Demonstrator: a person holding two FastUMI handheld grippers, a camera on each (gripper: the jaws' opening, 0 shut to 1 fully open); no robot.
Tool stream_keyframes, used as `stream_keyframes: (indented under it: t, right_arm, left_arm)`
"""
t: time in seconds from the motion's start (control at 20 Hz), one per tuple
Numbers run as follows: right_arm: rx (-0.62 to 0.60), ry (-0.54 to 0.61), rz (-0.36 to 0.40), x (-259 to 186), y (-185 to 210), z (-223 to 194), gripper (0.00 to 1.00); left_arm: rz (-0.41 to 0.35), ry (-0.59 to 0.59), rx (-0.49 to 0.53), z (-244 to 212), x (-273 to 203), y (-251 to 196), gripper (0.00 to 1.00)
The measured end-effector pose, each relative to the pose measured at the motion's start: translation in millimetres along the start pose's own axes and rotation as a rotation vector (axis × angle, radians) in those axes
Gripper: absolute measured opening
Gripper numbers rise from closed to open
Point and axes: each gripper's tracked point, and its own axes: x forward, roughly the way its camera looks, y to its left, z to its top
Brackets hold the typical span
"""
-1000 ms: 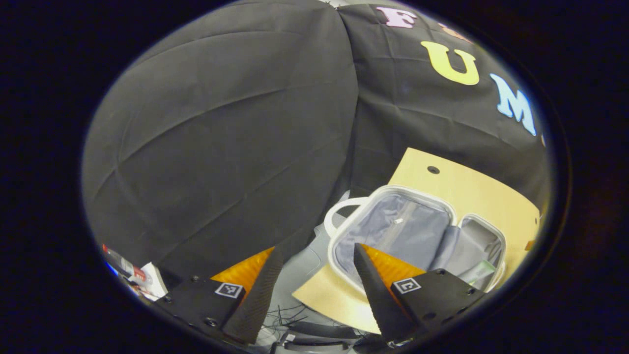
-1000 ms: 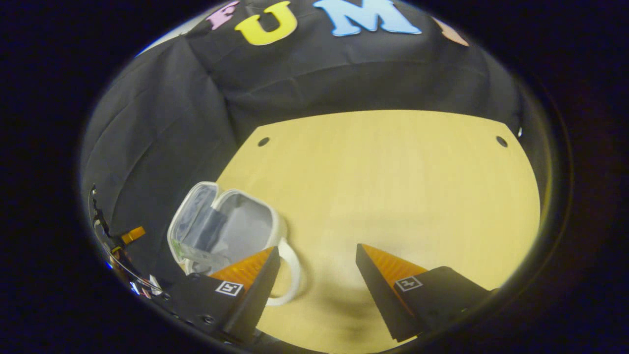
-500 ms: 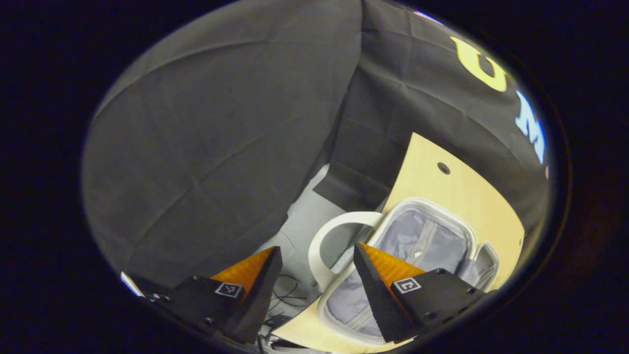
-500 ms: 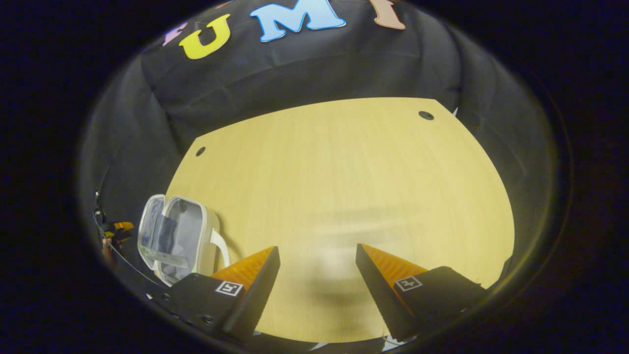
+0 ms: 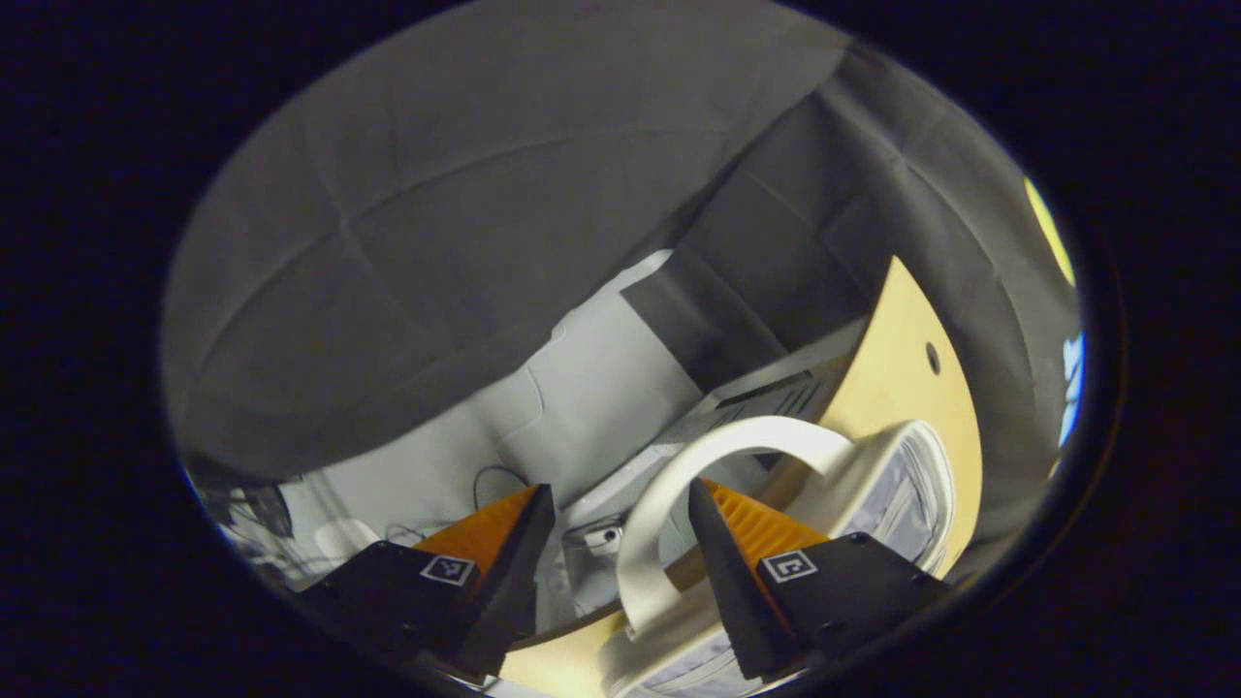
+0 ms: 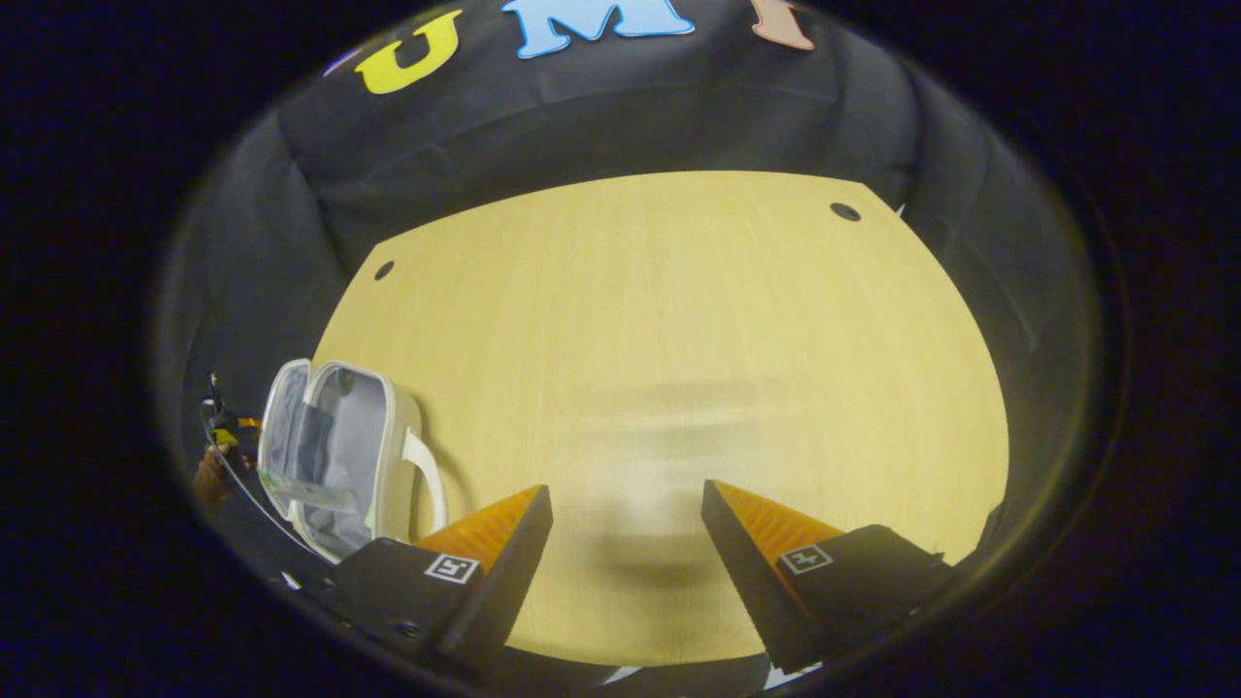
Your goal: First open the suitcase, pack the skin care products into it, and then close the suitcase.
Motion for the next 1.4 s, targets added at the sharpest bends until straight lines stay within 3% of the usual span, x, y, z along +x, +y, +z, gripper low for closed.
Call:
stream_keyframes:
  t: [0.05,0.1,0.15,0.25,0.3,0.35,0.5,0.6,0.7,0.75,0.95,1.0,1.2,1.4]
  right_arm:
    - [-0.008,0.006,0.013,2.4,6.2,0.9,0.96]
    - [-0.019,0.009,0.018,5.6,8.6,1.8,0.96]
    - [-0.026,0.013,0.019,7.4,8.4,2.7,0.96]
    - [-0.016,0.020,0.024,9.8,8.5,5.3,0.96]
    - [-0.010,0.019,0.024,11.6,7.3,6.6,0.96]
    - [-0.004,0.018,0.027,13.5,6.7,8.7,0.96]
    - [0.004,0.010,0.047,13.1,8.6,10.4,0.96]
    - [-0.008,0.003,0.058,13.8,9.3,11.1,0.96]
    - [-0.031,-0.005,0.067,14.8,10.7,10.3,0.96]
    - [-0.043,-0.011,0.073,14.7,11.4,10.6,0.96]
    - [-0.066,-0.039,0.117,5.4,15.6,6.4,0.96]
    - [-0.066,-0.044,0.125,2.9,14.6,5.2,0.95]
    - [-0.054,-0.066,0.148,-8.3,5.6,-4.4,0.96]
    - [-0.003,-0.095,0.144,-18.7,-21.7,-10.9,0.96]
  left_arm:
    - [-0.075,-0.004,-0.096,-0.8,4.3,-10.0,0.91]
    - [-0.114,-0.009,-0.174,-3.1,5.7,-17.4,0.73]
    - [-0.089,-0.020,-0.216,-3.2,-0.8,-10.5,0.55]
    - [-0.120,-0.015,-0.236,-0.5,-3.0,-16.8,0.32]
    - [-0.128,-0.030,-0.219,2.0,-7.6,-18.2,0.32]
    - [-0.139,-0.053,-0.191,7.4,-16.0,-21.6,0.25]
    - [-0.198,-0.164,-0.060,21.0,-54.0,-42.2,0.24]
    - [-0.251,-0.245,0.057,22.1,-88.0,-70.4,0.28]
    - [-0.284,-0.327,0.165,18.8,-132.7,-97.2,0.25]
    - [-0.292,-0.362,0.210,14.2,-153.4,-108.5,0.19]
    - [-0.365,-0.443,0.337,-26.3,-224.5,-159.0,0.29]
    - [-0.373,-0.462,0.372,-34.3,-238.3,-167.9,0.24]
    - [-0.410,-0.508,0.502,-84.2,-275.3,-212.3,0.24]
    - [-0.474,-0.493,0.561,-140.4,-307.9,-248.2,0.24]
